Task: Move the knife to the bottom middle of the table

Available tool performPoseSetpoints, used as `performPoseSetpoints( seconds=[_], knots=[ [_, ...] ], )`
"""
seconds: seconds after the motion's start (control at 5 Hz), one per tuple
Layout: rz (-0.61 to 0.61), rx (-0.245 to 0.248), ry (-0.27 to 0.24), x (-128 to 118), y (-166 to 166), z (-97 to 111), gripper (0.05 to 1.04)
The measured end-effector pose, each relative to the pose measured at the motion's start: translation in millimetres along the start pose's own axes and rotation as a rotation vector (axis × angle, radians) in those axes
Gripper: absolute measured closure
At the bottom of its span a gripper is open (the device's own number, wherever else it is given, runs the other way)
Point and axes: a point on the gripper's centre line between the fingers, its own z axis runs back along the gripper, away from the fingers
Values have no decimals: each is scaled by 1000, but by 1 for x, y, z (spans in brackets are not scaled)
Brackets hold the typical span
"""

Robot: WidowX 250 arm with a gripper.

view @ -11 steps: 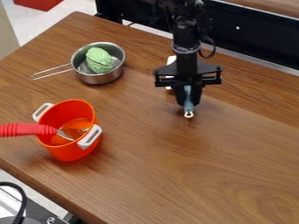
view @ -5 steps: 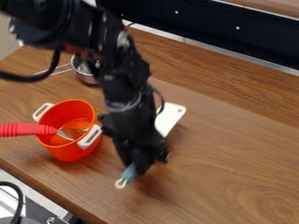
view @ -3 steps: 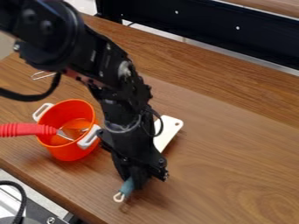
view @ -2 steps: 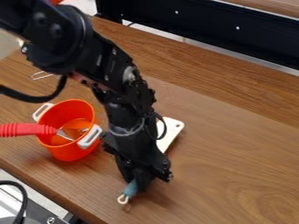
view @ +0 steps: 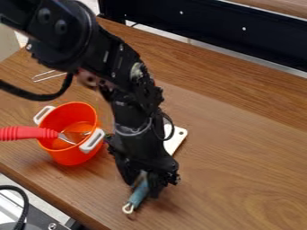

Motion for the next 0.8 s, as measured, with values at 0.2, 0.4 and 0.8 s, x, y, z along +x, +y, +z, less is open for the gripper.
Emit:
performPoseSetpoints(
  seconds=[0.2, 0.4, 0.8],
  knots=[
    [-12, -24, -16, 6, 1, 15, 87],
    [-20, -84, -50, 17, 0, 35, 84],
    [83, -100, -74, 62, 12, 51, 84]
  ],
)
